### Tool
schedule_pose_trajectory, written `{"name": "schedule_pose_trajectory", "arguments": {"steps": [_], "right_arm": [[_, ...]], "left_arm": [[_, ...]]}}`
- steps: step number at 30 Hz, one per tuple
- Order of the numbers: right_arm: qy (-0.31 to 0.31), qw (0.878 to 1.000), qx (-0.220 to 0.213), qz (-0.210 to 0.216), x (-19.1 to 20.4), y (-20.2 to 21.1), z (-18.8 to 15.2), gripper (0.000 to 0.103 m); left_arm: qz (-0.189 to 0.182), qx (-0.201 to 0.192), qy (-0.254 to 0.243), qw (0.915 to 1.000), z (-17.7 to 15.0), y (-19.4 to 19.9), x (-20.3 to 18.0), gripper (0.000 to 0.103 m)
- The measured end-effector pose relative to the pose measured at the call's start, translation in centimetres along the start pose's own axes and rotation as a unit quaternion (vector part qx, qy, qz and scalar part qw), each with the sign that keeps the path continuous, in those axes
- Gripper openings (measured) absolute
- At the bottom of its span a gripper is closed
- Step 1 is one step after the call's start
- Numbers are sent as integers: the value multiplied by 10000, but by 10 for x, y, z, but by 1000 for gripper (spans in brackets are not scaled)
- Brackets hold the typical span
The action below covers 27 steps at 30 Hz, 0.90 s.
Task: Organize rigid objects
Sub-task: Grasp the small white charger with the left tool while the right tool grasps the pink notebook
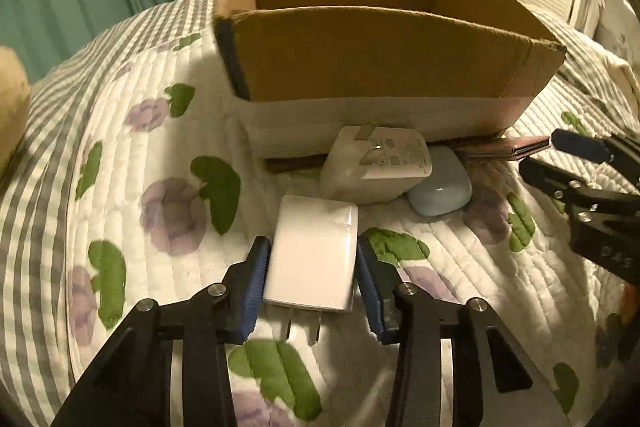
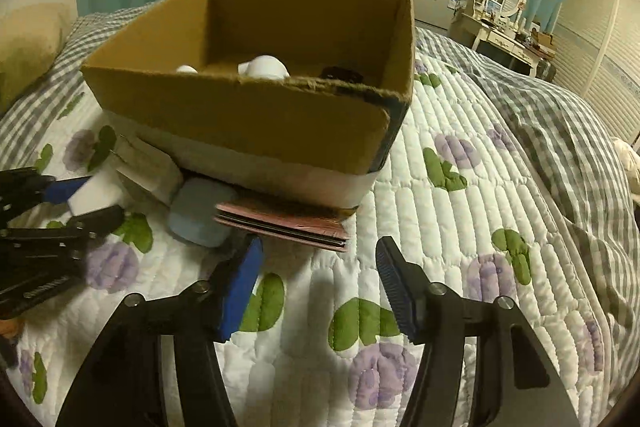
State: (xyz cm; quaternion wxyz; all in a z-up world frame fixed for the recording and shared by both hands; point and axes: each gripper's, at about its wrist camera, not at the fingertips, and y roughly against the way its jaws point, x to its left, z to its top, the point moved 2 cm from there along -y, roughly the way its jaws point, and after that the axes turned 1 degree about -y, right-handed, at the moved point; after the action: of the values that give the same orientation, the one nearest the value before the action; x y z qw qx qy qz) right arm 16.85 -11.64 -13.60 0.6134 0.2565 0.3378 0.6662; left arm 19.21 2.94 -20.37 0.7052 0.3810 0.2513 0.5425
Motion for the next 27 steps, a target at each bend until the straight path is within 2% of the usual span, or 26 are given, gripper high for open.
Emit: {"name": "schedule_pose_trajectory", "arguments": {"steps": [5, 11, 12, 13, 15, 16, 20, 24, 27], "right_arm": [[385, 9988, 148, -248, 12, -9, -2, 59], [1200, 9922, -9, -343, 40, -12, -2, 59], [1325, 9905, 9, -374, 44, -14, -2, 54], [1412, 9891, 39, -412, 48, -17, -2, 39], [1485, 9877, 14, -490, 51, -18, -2, 37], [1465, 9880, -18, -481, 51, -15, -2, 32], [1215, 9921, -133, -276, 46, 2, -5, 26], [825, 9962, -275, -5, 37, 24, -7, 11], [376, 9982, -333, 334, 24, 43, -6, 9]], "left_arm": [[-92, -8, 200, 9998, -1, 8, 6, 41], [-192, -105, 403, 9989, 0, 25, 13, 41], [-204, -117, 419, 9988, -1, 28, 11, 41], [-213, -139, 449, 9987, 1, 30, 13, 41], [-249, -167, 497, 9983, 5, 32, 22, 41], [-246, -177, 512, 9982, 6, 35, 21, 41], [-187, -206, 532, 9982, 3, 48, 16, 41], [-256, -216, 590, 9977, -4, 65, 5, 41], [-242, -247, 636, 9974, -5, 73, -2, 41]]}}
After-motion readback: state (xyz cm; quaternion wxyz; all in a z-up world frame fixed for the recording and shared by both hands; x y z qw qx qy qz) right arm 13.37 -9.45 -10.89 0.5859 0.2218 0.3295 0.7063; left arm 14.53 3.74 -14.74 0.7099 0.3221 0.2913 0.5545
